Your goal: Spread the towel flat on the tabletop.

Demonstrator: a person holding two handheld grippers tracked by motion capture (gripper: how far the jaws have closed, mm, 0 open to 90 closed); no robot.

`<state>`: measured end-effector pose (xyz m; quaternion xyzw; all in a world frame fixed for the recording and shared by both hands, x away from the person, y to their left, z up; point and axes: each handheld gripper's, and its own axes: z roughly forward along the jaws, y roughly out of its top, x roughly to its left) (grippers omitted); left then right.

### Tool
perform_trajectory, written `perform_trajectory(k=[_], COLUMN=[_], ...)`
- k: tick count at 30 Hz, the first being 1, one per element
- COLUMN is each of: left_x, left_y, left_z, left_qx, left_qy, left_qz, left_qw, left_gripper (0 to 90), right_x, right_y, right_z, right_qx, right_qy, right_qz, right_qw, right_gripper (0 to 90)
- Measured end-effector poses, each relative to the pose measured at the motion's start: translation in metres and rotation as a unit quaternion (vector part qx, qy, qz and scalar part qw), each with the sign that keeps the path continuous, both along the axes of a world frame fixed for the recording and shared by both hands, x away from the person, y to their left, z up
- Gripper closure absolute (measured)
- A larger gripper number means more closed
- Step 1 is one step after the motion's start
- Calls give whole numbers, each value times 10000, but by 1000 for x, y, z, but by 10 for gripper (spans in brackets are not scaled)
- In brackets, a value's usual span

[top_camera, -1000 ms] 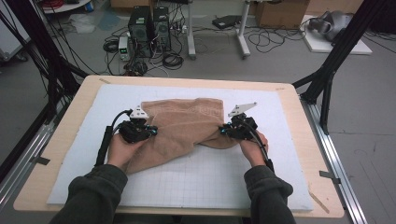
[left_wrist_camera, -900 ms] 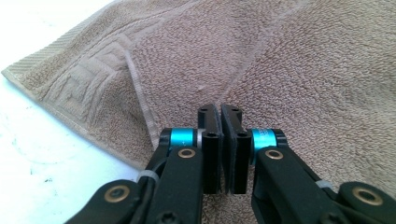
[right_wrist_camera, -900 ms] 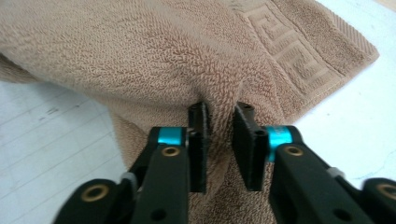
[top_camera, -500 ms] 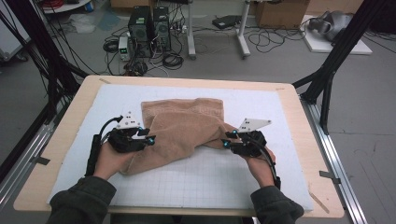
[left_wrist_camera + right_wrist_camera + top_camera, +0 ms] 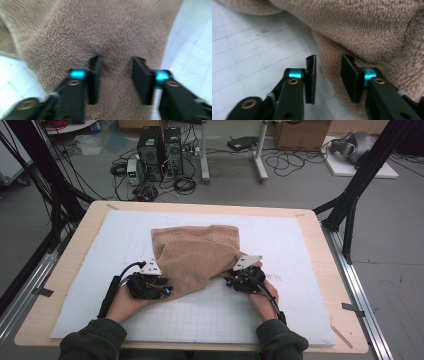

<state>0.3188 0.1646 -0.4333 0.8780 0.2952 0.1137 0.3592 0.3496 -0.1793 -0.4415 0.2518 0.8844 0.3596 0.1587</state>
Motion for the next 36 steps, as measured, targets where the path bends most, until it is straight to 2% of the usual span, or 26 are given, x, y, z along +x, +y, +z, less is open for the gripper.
perform_trajectory(k=[4, 5, 6, 9, 11, 14, 16, 21, 23, 25, 29, 32, 33, 34, 35, 36], left_x=[1, 0, -1, -5, -10, -18, -23, -31, -32, -30, -20, -7, -3, 2, 8, 13], left_y=[1, 2, 2, 5, 7, 9, 9, 8, 8, 8, 13, 15, 15, 14, 13, 12], left_z=[1, 2, 3, 8, 17, 35, 49, 80, 88, 93, 93, 86, 82, 78, 74, 68], left_qx=[-76, -101, -137, -279, -484, -666, -885, -1236, -1339, -1491, -1635, -1525, -1515, -1460, -1293, -1227], left_qy=[-18, -19, -30, -84, -184, -388, -508, -780, -885, -892, -911, -937, -870, -887, -918, -870], left_qz=[87, 80, 85, 29, -2, -68, -97, -178, -184, -130, 152, 404, 474, 567, 631, 702], left_qw=[9999, 9999, 9999, 9996, 9987, 9970, 9947, 9891, 9869, 9847, 9822, 9830, 9835, 9837, 9853, 9861], left_gripper=[783, 836, 853, 863, 865, 868, 870, 871, 872, 872, 872, 872, 872, 872, 872, 871], right_x=[4, 4, 4, 1, -3, -11, -16, -29, -33, -35, -37, -33, -30, -27, -23, -19], right_y=[-1, -2, -3, -6, -9, -19, -27, -49, -58, -66, -82, -92, -95, -96, -96, -94], right_z=[-2, -2, -2, 2, 8, 18, 27, 50, 59, 65, 76, 78, 77, 75, 71, 66], right_qx=[34, 75, 84, 150, 167, 209, 226, 234, 238, 269, 269, 268, 277, 232, 251, 249], right_qy=[-12, 11, 17, 110, 75, 50, -11, -205, -284, -346, -459, -453, -397, -355, -283, -222], right_qz=[-26, -14, 42, 146, 237, 359, 389, 411, 361, 316, 215, 87, 63, 15, -31, -37], right_qw=[10000, 10000, 10000, 9997, 9996, 9991, 9990, 9987, 9987, 9985, 9984, 9986, 9988, 9991, 9993, 9994], right_gripper=[838, 858, 864, 870, 871, 872, 872, 873, 873, 873, 873, 873, 873, 873, 872, 873])
